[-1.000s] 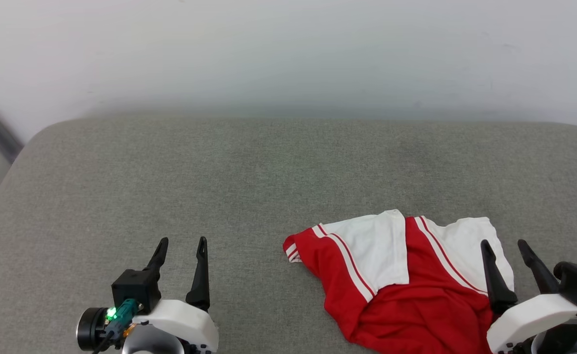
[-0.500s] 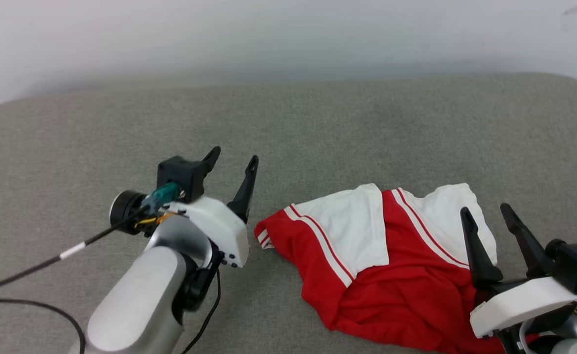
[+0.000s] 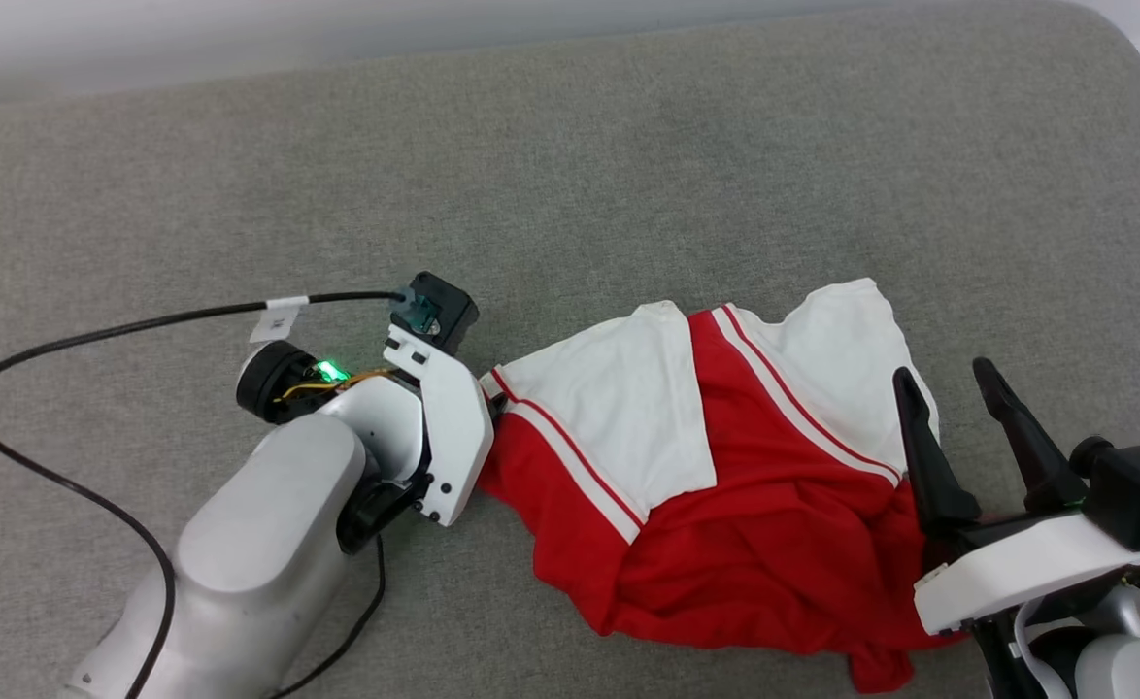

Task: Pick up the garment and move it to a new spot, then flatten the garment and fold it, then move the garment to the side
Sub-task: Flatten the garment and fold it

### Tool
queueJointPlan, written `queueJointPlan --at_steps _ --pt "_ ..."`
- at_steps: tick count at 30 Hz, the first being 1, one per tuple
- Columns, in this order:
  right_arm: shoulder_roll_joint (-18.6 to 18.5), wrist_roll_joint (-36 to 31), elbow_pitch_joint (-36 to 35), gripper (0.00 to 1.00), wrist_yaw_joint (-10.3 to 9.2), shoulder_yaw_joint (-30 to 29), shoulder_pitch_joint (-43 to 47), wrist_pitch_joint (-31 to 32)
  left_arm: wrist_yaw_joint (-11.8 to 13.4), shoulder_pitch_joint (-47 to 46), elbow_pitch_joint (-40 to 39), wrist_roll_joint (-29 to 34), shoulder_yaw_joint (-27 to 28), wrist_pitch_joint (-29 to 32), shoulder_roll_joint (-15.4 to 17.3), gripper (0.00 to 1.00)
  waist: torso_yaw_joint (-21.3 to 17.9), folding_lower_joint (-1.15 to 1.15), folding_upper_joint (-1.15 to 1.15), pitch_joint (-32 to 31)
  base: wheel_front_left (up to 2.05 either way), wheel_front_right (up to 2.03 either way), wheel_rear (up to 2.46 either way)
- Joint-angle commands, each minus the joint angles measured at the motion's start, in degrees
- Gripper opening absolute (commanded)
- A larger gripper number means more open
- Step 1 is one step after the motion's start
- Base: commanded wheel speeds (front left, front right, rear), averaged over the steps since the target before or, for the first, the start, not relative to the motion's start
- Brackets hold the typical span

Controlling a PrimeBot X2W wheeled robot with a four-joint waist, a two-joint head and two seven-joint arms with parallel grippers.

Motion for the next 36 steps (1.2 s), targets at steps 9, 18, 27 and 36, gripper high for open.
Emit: queueJointPlan --at_steps 9,18,27,36 --pt "0.3 3.6 2.2 1.0 -0.02 0.7 -0.9 -1.3 -2.5 1.5 2.1 -3.2 -5.7 12.0 4.1 0.0 -2.5 0.0 0.0 1.9 0.0 0.0 0.0" --pt "0.3 4.9 4.0 1.0 -0.02 0.0 -0.9 -1.0 1.1 -1.1 -5.4 0.2 -1.6 -3.2 4.3 0.0 -0.9 0.0 0.0 0.0 0.0 0.0 0.0" --pt "0.3 4.0 2.9 1.0 -0.02 -1.9 0.6 1.6 8.4 6.6 -17.0 -0.6 3.8 -13.9 6.1 0.0 4.4 0.0 0.0 -4.1 0.0 0.0 0.0" --pt "0.3 3.2 0.8 1.0 -0.02 -3.2 2.6 4.0 18.6 28.3 -24.9 -6.2 9.5 -19.9 8.4 0.0 8.5 0.0 0.0 -7.6 0.0 0.0 0.0"
